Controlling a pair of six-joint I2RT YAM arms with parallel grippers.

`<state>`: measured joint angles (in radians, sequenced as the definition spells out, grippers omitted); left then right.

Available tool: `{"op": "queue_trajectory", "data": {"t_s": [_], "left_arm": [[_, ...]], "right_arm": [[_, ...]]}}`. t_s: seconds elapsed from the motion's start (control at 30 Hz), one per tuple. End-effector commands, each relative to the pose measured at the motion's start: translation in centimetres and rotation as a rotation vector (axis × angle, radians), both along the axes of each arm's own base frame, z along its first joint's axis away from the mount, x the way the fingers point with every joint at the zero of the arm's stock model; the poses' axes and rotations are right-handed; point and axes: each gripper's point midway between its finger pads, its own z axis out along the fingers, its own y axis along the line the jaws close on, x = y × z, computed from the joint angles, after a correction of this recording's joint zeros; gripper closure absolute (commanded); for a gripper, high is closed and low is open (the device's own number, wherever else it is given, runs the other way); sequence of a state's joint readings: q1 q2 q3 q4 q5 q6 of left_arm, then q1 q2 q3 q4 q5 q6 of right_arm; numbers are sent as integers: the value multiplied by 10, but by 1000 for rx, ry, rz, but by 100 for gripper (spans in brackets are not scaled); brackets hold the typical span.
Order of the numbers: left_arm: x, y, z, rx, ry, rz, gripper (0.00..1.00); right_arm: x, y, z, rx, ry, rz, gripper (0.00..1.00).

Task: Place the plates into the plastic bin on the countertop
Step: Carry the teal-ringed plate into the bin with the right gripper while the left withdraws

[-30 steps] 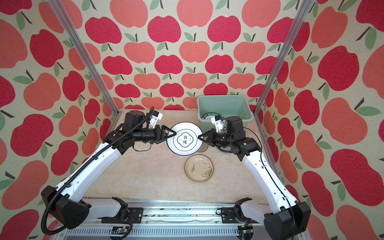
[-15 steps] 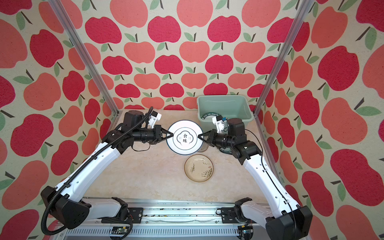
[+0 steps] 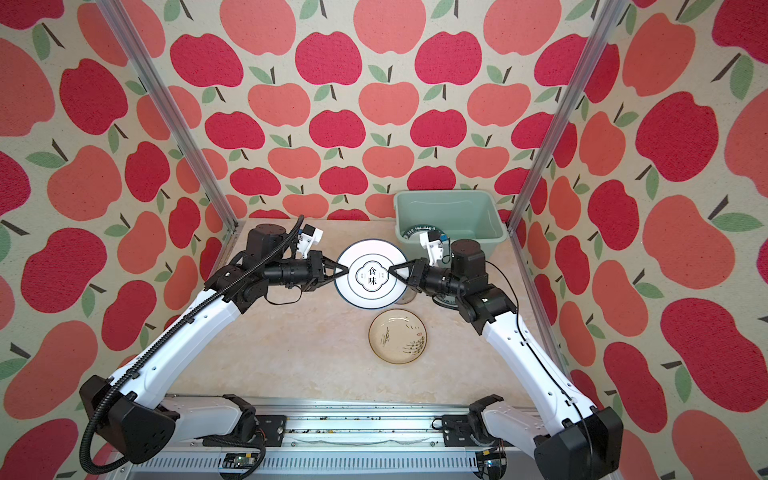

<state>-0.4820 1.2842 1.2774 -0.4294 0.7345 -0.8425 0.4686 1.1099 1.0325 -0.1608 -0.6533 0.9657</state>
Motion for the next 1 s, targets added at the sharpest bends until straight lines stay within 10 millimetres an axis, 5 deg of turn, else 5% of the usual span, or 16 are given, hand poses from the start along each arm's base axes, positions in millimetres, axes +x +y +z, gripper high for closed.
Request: {"op": "queue_trajectory", "data": {"t_s": [0.0,0.17,0.47,0.7,0.97], "left_arm": [[-3,-8,11,-44,-13,-16,99],[1,-8,12,-36,-13,3,85],[22,10,36,12,-140,119,25],[44,29,56,105,-317,195,2],[83,35,38,209,-368,226,1]], "right_arm": [[-11,7,14,22,-79,56,97],[-6,7,20,23,-90,38,100],[47,-29,33,-65,-77,-77,100],[125,-81,36,-103,-53,-214,100],[236,-133,20,-175,-28,-348,100]]}}
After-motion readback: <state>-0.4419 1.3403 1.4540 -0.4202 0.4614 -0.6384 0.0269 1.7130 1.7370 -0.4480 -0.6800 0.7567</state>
